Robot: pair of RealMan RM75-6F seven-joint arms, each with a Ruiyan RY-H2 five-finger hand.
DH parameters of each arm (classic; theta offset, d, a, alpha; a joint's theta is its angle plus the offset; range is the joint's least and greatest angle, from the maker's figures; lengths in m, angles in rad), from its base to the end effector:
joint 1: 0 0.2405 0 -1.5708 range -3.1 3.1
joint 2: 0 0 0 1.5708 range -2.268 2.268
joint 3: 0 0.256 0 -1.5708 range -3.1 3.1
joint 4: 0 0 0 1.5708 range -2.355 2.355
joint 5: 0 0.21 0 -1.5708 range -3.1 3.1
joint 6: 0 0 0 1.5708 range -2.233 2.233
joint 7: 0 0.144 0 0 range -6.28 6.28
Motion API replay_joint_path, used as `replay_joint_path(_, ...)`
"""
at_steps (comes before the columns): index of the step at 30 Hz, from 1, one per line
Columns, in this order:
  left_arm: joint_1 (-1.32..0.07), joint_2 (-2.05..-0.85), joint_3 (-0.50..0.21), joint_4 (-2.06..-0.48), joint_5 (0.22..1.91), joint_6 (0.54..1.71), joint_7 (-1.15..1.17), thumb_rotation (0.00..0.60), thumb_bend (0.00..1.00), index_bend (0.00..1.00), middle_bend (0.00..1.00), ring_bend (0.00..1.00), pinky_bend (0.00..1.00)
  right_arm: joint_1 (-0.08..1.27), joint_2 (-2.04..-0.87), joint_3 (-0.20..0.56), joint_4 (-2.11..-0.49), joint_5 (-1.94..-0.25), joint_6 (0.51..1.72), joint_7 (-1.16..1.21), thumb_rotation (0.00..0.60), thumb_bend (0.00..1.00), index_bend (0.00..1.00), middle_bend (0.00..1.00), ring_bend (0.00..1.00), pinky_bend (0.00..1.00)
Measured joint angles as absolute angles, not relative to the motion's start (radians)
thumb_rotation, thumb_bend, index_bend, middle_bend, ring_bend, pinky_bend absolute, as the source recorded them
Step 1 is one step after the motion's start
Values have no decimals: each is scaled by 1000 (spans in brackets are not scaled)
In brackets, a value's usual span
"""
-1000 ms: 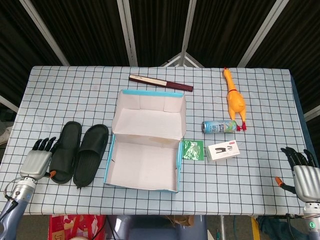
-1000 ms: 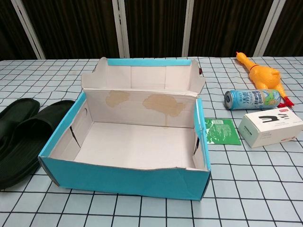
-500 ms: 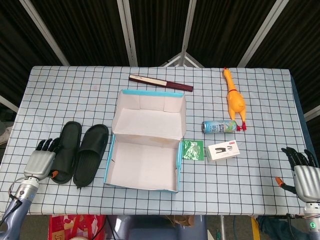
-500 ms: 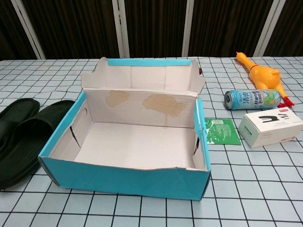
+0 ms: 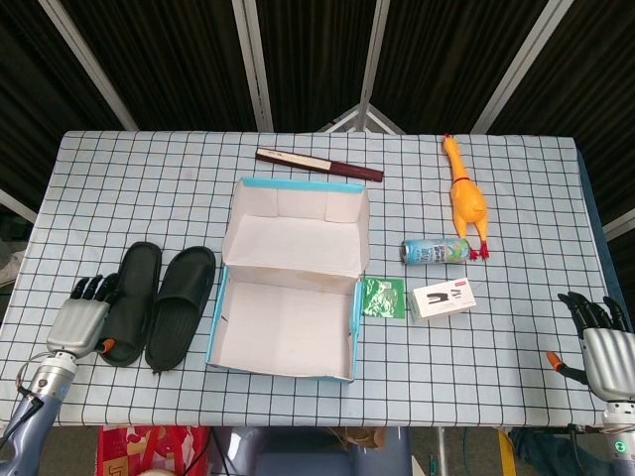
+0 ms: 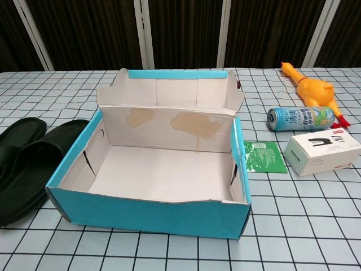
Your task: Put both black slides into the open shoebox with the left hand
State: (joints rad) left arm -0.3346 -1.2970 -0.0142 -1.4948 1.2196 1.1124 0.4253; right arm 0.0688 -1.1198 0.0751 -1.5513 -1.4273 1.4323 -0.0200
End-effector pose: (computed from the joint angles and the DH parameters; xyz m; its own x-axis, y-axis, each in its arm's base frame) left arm -0.3193 0.2434 0.0695 0.6542 0.3115 0.6892 0.7441 -0.1019 -0.6603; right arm -0.3362 -0.1815 0.1665 0.4557 -0.0335 0.8895 -0.8858 0.0821 0.4568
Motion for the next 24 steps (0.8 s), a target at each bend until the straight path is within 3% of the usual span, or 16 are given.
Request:
replay_joint_path(6,-333,-1296,-13,-1497,1221,1121,429,600,310,259,5,0,30,68,-1118,75,-1554,-1424,1430,-19,600,226,178,163,203,78)
replay_joint_path(18,-329,-1298,-12,-1487,1224,1135,427,600,515,322,32,0,30,68,-1113,73,-1560,-1423,1425,-15,600,226,178,163,203,78)
replay_joint_path(24,-323,-1296,-12,-1482,1229,1147,418,600,547,347,39,0,30,68,-1110,73,-1563,-1423,1424,-12,600,226,178,163,203,78)
